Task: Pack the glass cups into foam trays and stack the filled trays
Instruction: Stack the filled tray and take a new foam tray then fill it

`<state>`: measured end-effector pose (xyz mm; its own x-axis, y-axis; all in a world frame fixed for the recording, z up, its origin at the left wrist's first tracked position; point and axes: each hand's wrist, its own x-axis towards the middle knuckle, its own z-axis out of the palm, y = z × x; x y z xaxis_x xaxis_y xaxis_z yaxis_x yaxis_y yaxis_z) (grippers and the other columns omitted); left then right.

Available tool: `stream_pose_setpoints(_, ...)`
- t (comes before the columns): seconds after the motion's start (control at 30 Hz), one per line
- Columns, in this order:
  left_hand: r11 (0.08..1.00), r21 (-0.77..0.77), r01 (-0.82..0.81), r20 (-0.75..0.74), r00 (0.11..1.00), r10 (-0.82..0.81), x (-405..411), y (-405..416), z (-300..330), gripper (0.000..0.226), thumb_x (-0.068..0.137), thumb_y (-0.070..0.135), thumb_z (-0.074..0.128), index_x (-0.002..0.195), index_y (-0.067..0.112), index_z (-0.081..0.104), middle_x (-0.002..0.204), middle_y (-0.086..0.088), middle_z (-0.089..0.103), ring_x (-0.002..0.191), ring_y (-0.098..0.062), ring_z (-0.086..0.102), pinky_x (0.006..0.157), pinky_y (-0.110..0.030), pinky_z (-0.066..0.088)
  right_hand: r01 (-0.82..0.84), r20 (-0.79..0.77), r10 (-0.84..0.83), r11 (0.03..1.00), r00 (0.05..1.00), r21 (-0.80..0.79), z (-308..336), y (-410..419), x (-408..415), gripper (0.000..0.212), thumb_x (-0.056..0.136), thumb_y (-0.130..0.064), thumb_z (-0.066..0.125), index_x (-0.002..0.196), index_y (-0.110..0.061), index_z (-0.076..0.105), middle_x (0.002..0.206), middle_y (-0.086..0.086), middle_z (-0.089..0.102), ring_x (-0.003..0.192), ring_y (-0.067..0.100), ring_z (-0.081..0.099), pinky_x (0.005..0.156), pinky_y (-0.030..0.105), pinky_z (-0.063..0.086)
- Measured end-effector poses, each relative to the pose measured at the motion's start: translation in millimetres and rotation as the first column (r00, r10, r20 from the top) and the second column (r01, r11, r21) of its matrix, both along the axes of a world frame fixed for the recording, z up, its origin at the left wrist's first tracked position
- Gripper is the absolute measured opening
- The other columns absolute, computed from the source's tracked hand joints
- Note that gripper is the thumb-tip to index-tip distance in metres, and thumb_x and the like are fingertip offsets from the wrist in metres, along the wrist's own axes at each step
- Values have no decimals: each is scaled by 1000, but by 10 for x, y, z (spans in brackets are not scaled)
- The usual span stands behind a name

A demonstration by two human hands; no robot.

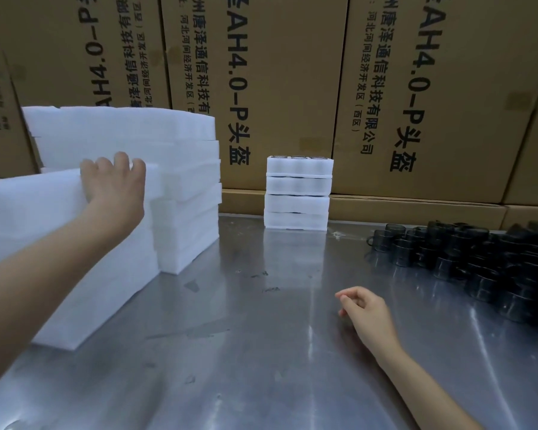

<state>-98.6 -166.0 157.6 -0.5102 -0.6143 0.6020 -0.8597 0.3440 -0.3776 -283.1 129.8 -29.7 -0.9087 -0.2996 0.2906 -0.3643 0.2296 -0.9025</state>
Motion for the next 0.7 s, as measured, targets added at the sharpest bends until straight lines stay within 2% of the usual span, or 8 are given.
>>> stream_pose_setpoints(0.1, 990, -54, 133, -46, 990, -135, 162, 481, 23, 36, 84, 25, 61, 111, 16, 38, 89, -3, 30, 78, -23, 41, 68, -30, 26, -12, 14, 12, 1000, 1000, -2, 3, 2, 4, 20, 91, -9, 56, 79, -20, 67, 54, -6, 62, 60, 7, 57, 59, 25, 39)
stream_pose_setpoints(0.17, 947, -136, 292, -52, 952, -301, 297, 875, -88, 46, 78, 28, 67, 114, 15, 42, 90, -5, 37, 78, -26, 49, 64, -32, 24, -15, 24, 15, 1000, 1000, -21, 13, 8, 3, 19, 91, -9, 55, 80, -19, 67, 57, -5, 63, 59, 6, 56, 57, 24, 39)
stream_pose_setpoints(0.3, 686, -166, 708, -45, 690, -723, 410, 1717, -502, 71, 46, 13, 83, 113, 5, 63, 87, -16, 59, 63, -33, 56, 51, -34, 33, -44, 106, 59, 989, 993, -142, 78, 43, -3, 16, 92, -8, 54, 84, -12, 67, 63, 1, 61, 49, 3, 51, 47, 13, 38)
stream_pose_setpoints(0.4, 523, -155, 838, 24, 533, -846, 198, 2152, -885, 57, 58, 23, 60, 114, 13, 65, 87, -7, 63, 59, -27, 55, 50, -31, 39, -33, 252, 120, 945, 960, -327, 165, 128, -13, 19, 95, -10, 51, 81, -12, 65, 67, 2, 60, 49, 8, 50, 41, 14, 38)
stream_pose_setpoints(0.47, 461, -116, 880, 21, 466, -884, -38, 2313, -1127, 54, 63, 25, 46, 114, 21, 66, 87, 1, 63, 59, -21, 53, 51, -27, 38, -2, 363, 193, 885, 912, -466, 221, 239, -63, 20, 97, -20, 49, 92, -10, 66, 80, 4, 65, 68, 11, 60, 51, 15, 48)
stream_pose_setpoints(0.5, 427, -99, 899, 16, 431, -902, -167, 2357, -1249, 53, 64, 25, 47, 113, 24, 67, 86, 4, 63, 58, -19, 52, 52, -25, 37, 11, 412, 243, 851, 878, -525, 228, 304, -107, 25, 98, -26, 46, 101, -8, 64, 90, 6, 66, 80, 16, 62, 65, 19, 53)
stream_pose_setpoints(0.57, 371, -33, 928, 9, 371, -929, -415, 2436, -1462, 57, 57, 31, 64, 114, 27, 66, 86, 7, 62, 59, -16, 51, 52, -24, 37, 38, 475, 302, 812, 827, -582, 227, 438, -205, 34, 98, -35, 43, 112, -9, 60, 105, 8, 65, 100, 23, 60, 92, 33, 47)
stream_pose_setpoints(0.7, 325, 115, 939, -21, 329, -944, -744, 2555, -1723, 67, 57, 53, 72, 119, 29, 62, 93, 10, 63, 65, -13, 53, 57, -23, 42, 55, 479, 271, 825, 835, -562, 192, 582, -377, 30, 93, -28, 54, 113, -7, 62, 108, 9, 67, 103, 25, 61, 100, 41, 44)
